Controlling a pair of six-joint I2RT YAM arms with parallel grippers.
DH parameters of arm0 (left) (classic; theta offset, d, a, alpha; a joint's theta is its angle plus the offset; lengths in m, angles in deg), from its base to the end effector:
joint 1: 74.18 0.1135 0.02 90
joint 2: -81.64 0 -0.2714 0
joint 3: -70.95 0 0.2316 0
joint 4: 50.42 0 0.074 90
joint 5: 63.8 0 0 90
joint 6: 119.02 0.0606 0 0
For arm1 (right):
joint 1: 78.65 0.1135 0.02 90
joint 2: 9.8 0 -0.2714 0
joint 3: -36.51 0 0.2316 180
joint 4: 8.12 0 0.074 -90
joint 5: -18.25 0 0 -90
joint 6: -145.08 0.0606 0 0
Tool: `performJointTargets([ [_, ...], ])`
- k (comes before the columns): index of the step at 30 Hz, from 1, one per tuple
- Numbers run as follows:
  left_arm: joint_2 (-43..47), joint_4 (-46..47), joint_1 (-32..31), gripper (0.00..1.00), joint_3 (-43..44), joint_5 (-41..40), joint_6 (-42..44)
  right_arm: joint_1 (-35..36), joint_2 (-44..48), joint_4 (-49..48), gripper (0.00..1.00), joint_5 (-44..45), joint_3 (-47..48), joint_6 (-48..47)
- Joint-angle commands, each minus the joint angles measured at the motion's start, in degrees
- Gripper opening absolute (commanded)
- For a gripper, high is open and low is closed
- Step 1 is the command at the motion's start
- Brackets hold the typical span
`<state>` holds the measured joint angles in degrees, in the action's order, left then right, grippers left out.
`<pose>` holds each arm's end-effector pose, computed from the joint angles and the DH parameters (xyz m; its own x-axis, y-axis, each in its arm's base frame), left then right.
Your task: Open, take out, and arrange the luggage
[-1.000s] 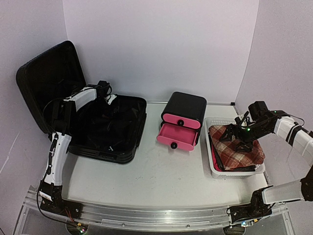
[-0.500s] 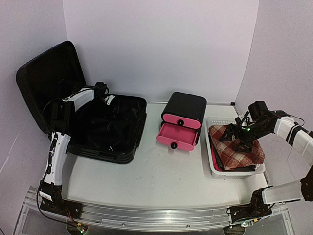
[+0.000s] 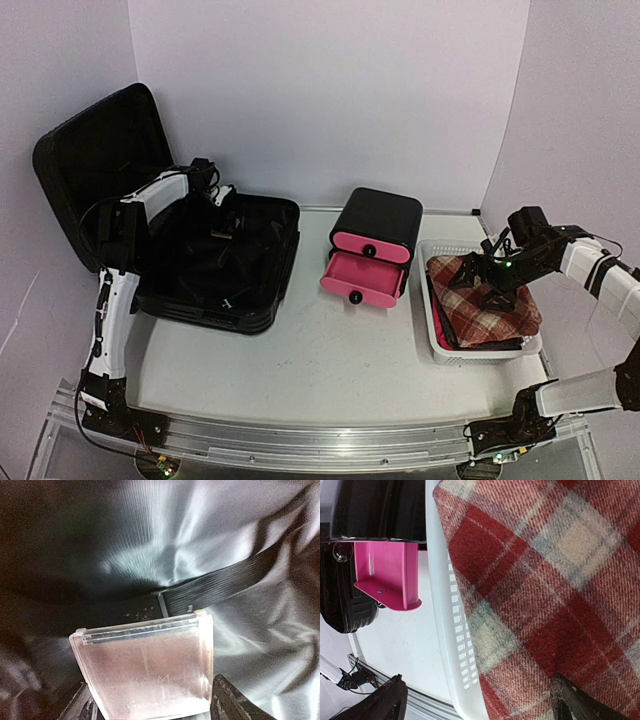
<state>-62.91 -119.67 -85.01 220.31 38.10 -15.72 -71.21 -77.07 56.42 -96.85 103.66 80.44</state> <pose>0.5176 -0.1117 0.1701 -0.7999 0.3822 -0.4627 0.4678 0.8800 -0.0818 0.1969 0.0516 0.2469 -0.9371 0.2688 -0.2225 0.1152 0.8403 0.5297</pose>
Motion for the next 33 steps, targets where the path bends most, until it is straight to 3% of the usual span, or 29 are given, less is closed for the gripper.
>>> performJointTargets([
  [1,12.15,0.65,0.05,0.70,-1.09,1.66,-3.15,0.20,2.14,-0.96,0.98,-0.90,1.52,-0.43],
  [9,24.92,1.93,-1.56,0.62,-11.75,11.98,-12.04,0.20,3.75,-1.66,0.98,-1.14,0.13,-1.51],
  [14,33.86,9.89,-10.86,0.62,-23.61,20.43,-17.89,0.18,3.48,-2.54,0.98,-1.65,-0.38,-2.56],
  [19,39.49,13.66,-21.03,0.62,-29.99,22.62,-21.45,0.12,3.76,-2.50,0.98,-1.89,-0.37,-3.83],
  [27,38.89,13.68,-32.55,0.60,-33.81,19.63,-24.78,0.13,3.25,-3.46,0.98,-2.42,-0.84,-4.49],
  [33,30.92,12.42,-38.77,0.60,-26.89,16.20,-24.07,0.19,2.82,-3.91,0.98,-3.33,-1.34,-4.61],
])
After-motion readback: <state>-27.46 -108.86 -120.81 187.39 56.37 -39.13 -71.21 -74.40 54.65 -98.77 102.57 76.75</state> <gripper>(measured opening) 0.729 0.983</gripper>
